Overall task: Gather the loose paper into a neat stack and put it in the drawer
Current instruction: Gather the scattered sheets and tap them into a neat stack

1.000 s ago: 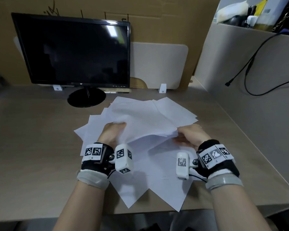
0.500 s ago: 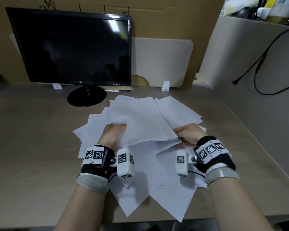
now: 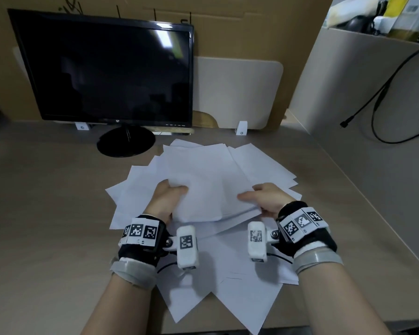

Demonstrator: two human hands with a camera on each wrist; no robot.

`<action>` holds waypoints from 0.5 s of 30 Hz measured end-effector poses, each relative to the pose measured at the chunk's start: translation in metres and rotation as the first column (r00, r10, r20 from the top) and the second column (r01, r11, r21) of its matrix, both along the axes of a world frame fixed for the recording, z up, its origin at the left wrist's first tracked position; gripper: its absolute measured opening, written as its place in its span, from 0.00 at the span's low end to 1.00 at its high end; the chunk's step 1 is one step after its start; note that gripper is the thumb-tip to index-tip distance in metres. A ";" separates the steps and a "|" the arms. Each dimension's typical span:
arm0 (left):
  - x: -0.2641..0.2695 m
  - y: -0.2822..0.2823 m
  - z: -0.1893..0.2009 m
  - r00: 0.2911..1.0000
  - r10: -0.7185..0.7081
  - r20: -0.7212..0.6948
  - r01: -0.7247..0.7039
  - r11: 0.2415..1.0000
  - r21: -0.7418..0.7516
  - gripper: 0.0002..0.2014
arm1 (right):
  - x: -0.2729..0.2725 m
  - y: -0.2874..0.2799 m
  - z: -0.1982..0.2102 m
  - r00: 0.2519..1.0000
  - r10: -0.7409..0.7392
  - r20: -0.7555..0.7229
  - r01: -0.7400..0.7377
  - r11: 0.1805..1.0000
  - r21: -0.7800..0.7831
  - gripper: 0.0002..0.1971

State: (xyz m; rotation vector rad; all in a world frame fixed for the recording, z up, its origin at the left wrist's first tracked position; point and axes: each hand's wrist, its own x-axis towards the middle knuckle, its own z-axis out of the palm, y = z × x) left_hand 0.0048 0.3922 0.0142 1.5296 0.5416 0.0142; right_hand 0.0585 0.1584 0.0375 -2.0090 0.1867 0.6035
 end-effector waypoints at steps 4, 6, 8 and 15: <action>0.008 0.002 -0.002 0.986 0.022 -0.163 0.051 0.900 0.433 0.25 | 0.000 0.009 0.006 0.999 -0.048 0.024 0.046 0.994 0.103 0.11; 0.005 0.005 0.001 0.974 0.010 -0.227 0.111 0.853 0.510 0.22 | 0.001 0.012 0.004 0.998 -0.055 0.041 0.050 0.992 0.116 0.14; 0.003 0.012 0.001 0.986 -0.015 -0.169 0.090 0.890 0.447 0.18 | 0.001 0.014 0.003 0.997 -0.073 0.018 0.070 0.990 0.124 0.16; -0.010 0.029 0.002 1.000 -0.013 -0.017 0.017 0.978 0.208 0.11 | -0.005 0.027 -0.001 0.996 -0.054 -0.072 0.065 0.983 0.171 0.27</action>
